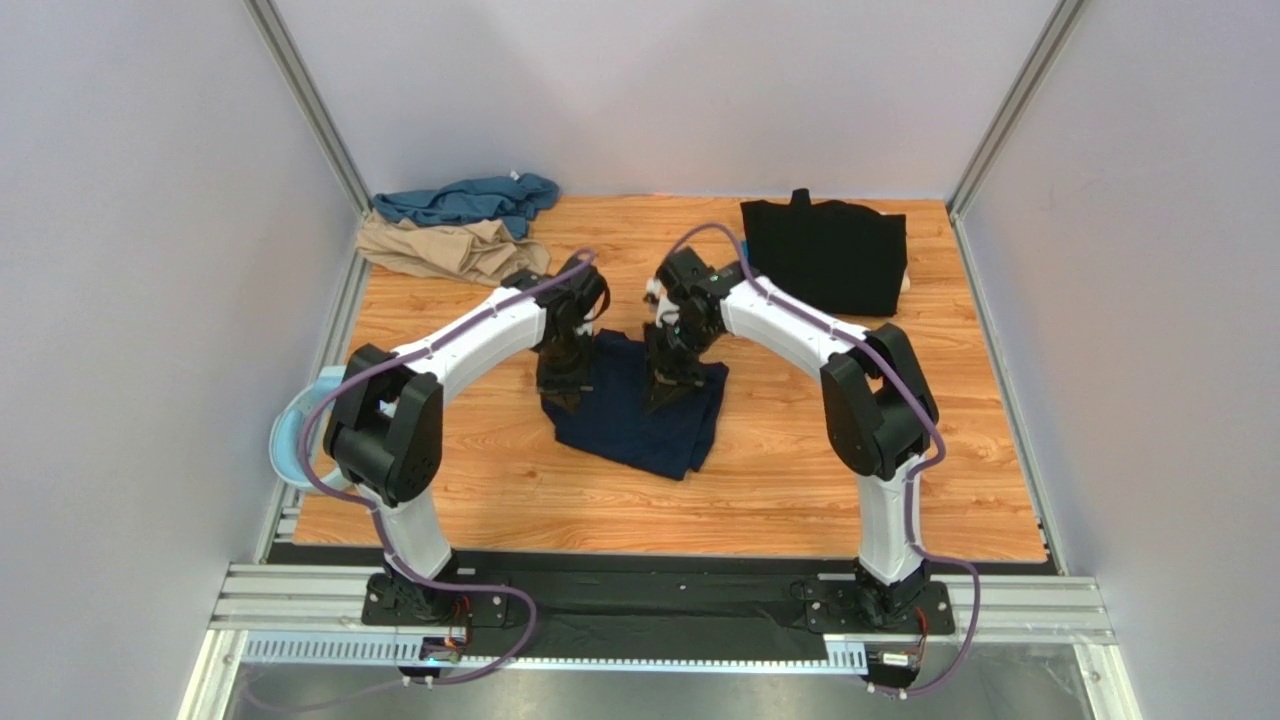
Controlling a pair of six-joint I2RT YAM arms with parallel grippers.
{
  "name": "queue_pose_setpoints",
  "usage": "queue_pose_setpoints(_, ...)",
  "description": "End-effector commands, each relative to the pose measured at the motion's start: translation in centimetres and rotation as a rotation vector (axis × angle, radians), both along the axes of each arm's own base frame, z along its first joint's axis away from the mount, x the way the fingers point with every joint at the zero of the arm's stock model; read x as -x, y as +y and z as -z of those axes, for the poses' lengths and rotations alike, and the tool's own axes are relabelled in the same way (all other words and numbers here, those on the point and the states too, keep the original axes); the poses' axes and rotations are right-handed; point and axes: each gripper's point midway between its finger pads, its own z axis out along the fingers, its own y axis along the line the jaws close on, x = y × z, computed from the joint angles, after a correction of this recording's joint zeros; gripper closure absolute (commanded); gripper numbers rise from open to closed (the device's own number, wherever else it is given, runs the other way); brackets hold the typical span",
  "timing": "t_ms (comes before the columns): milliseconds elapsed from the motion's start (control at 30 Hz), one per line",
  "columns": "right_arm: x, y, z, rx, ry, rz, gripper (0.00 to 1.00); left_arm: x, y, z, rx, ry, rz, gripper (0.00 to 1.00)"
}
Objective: Fold and stack the t-shirts
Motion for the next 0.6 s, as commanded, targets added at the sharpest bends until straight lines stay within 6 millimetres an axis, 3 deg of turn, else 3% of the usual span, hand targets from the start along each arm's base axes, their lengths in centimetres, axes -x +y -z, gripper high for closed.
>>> queue_pose_setpoints(0, -4.8, 0.7, -6.5, -0.069, -0.186, 0.015, 0.92, -5.0, -1.7, -6.9, 0.065, -0.226, 0.047, 0.99)
queue_pose_setpoints(100, -6.8, -0.1, -5.6, -0.035, -0.19, 0.032, 1.0, -7.0, -3.0, -7.4, 0.085, -0.251, 0.067, 0.99)
queue_pose_setpoints(167, -7.8, -0.4, -5.2, -0.043, -0.204, 0.044, 1.0, -7.8, -4.8, -7.1, 0.138, -0.225, 0.098, 1.0)
queue_pose_setpoints(300, -10.3, -1.7, -4.6, -0.04, -0.203, 0.074, 1.0, -9.1, -5.7, -6.0, 0.14, -0.211, 0.116, 1.0)
queue_pose_setpoints(567, -8.9, -3.1, -2.6, 0.008, -0.144, 0.063, 1.0, -10.0, -6.6, -4.4, 0.144, -0.188, 0.154, 1.0)
